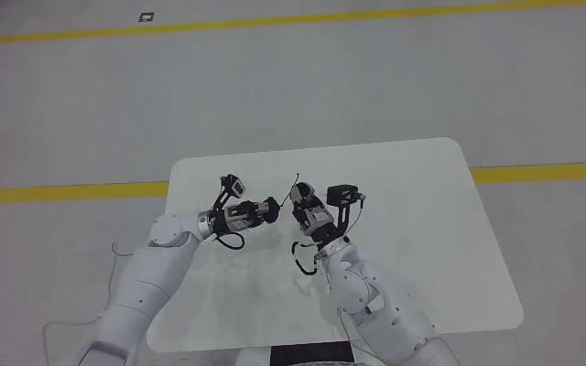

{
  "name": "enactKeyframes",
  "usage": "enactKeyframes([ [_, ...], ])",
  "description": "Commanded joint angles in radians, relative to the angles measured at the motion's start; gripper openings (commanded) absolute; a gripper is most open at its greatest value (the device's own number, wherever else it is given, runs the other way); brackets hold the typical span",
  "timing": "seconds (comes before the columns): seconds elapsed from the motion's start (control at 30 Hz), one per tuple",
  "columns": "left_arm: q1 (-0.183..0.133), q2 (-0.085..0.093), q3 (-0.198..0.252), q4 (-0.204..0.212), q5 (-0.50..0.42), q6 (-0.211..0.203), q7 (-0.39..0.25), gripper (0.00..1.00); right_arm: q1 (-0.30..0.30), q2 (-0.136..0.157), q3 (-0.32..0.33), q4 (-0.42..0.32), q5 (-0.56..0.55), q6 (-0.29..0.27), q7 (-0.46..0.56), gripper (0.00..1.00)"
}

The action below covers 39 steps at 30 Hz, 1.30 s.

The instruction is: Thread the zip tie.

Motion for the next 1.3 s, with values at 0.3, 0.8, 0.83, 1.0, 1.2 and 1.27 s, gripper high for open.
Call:
enactKeyframes([
  [0.3,0.000,0.000,0.000,0.000,0.000,0.000,0.000,0.00,-0.004,-0.002,-0.004,0.007,-0.030,0.015,-0.003,0.00],
  [0.8,0.000,0.000,0.000,0.000,0.000,0.000,0.000,0.00,-0.006,-0.003,-0.011,0.009,-0.058,-0.020,0.015,0.00],
  [0.83,0.000,0.000,0.000,0.000,0.000,0.000,0.000,0.00,-0.006,-0.003,-0.012,0.010,-0.062,-0.022,0.019,0.00],
  [1.0,0.000,0.000,0.000,0.000,0.000,0.000,0.000,0.00,-0.004,-0.003,-0.014,0.016,-0.075,-0.014,0.027,0.00],
  [1.2,0.000,0.000,0.000,0.000,0.000,0.000,0.000,0.00,-0.001,-0.005,-0.015,0.017,-0.073,-0.020,0.030,0.00],
  [1.27,0.000,0.000,0.000,0.000,0.000,0.000,0.000,0.00,-0.001,-0.005,-0.015,0.016,-0.071,-0.032,0.030,0.00],
])
